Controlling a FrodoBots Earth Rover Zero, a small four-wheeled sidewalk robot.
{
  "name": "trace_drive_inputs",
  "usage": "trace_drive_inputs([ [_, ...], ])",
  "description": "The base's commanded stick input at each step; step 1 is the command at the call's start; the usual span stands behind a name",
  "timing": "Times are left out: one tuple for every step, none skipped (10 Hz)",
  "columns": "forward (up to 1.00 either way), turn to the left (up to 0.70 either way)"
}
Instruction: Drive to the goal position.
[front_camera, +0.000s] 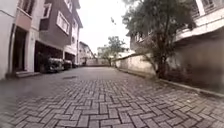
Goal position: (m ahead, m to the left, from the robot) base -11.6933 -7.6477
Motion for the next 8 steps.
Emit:
trace_drive_inputs([
  [0.69,0.03],
  [0.69,0.03],
  [0.69,0.03],
  [0.69,0.03],
  [0.69,0.03],
  [0.69,0.03],
  [0.69,0.03],
  [0.69,0.03],
])
